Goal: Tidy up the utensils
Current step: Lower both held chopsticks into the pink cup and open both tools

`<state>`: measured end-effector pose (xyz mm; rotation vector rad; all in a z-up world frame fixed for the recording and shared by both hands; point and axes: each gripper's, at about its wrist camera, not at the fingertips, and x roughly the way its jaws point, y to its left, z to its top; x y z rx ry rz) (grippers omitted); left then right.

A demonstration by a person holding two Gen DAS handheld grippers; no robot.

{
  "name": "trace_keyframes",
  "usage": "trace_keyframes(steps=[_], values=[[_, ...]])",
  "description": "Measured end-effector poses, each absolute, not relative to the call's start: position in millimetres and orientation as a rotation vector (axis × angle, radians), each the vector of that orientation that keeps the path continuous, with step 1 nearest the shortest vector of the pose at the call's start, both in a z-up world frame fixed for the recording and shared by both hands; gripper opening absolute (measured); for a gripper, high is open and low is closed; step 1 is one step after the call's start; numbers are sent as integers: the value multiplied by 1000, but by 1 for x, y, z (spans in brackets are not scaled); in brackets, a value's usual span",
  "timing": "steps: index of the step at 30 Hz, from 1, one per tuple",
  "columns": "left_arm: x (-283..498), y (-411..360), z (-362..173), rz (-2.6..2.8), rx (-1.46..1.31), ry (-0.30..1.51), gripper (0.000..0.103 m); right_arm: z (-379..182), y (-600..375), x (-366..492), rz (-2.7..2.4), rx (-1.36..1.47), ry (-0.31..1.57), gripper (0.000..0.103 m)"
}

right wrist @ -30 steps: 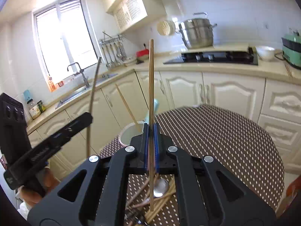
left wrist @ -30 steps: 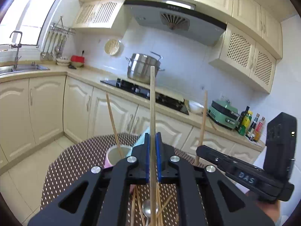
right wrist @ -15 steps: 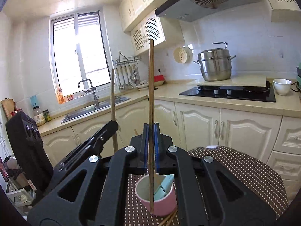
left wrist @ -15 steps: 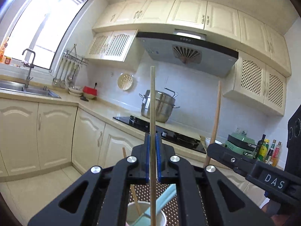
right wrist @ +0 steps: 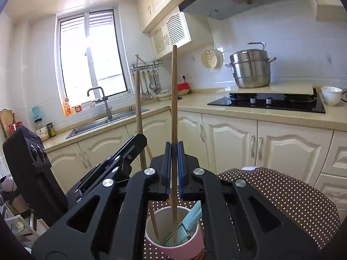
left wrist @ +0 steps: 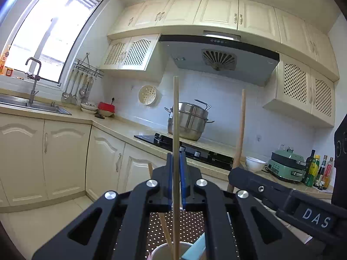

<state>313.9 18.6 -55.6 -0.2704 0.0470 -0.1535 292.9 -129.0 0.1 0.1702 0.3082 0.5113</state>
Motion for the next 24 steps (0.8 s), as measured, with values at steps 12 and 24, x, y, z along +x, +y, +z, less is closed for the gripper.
trace_keyframes(steps=[12,24], values=[[298,22,-82,-165,-239,128,7,-15,-132,280,500,145,356,6],[273,27,-72,-62,-149,202,53,-23,-133,265,473,121,384,6]])
